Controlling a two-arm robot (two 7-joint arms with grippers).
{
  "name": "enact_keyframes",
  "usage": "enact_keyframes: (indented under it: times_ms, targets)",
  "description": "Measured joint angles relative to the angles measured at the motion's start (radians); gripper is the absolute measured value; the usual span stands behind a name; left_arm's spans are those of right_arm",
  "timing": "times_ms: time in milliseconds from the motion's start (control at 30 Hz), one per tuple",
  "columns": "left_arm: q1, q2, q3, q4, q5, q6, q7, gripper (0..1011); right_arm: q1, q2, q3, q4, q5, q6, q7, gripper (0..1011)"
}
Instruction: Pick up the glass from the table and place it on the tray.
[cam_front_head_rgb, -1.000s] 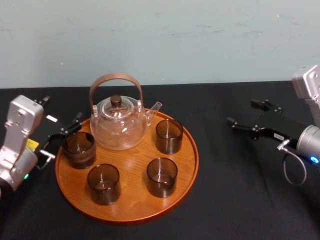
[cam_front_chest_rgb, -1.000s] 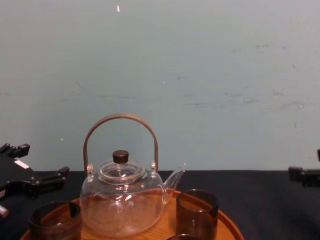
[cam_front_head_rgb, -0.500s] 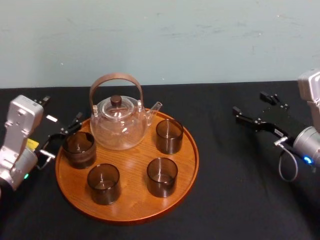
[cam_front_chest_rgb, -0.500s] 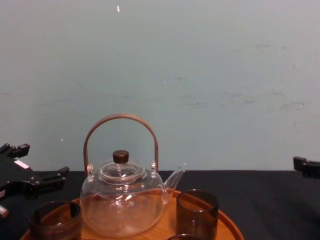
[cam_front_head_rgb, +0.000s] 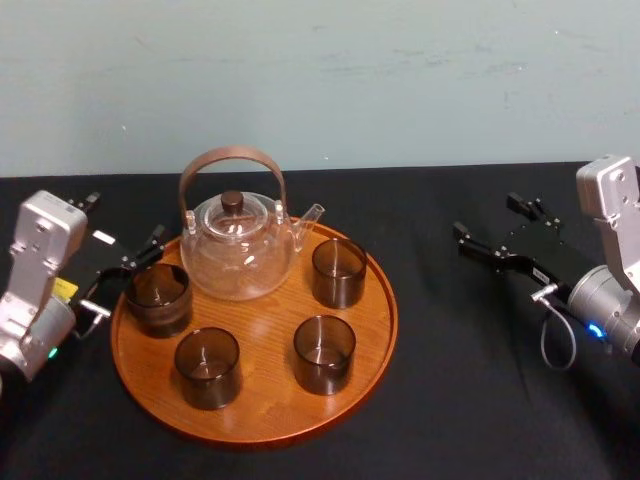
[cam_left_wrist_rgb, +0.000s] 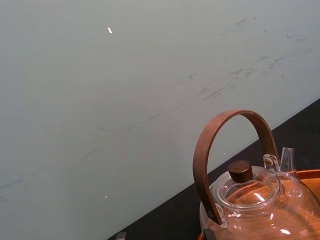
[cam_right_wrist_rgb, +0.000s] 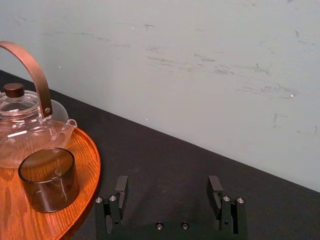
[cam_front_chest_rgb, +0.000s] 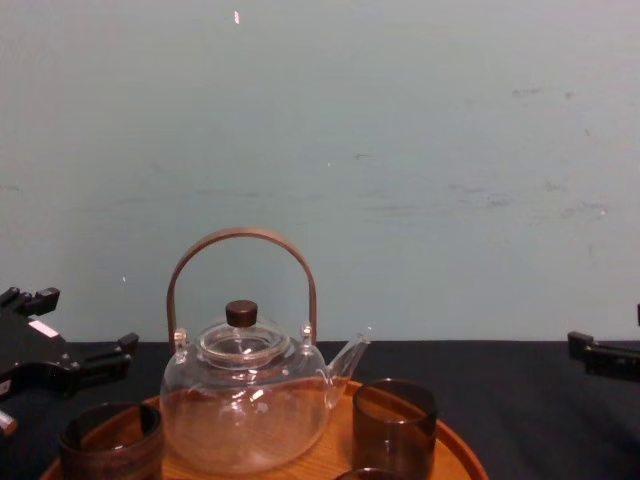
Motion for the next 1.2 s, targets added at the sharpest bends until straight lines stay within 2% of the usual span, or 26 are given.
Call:
enact_keyframes:
  times_ms: [200, 1200]
  targets:
    - [0.0, 0.0, 0.0, 0.0, 0.0, 0.0, 0.0, 1001, -0.001, -0.016, 0.008, 0.007, -0.012, 0.0, 0.004, 1002]
    - [0.0, 0.0, 0.0, 0.0, 0.0, 0.0, 0.0, 1001, -0.001, -0.012, 0.006, 0.005, -0.009, 0.003, 0.005, 1002]
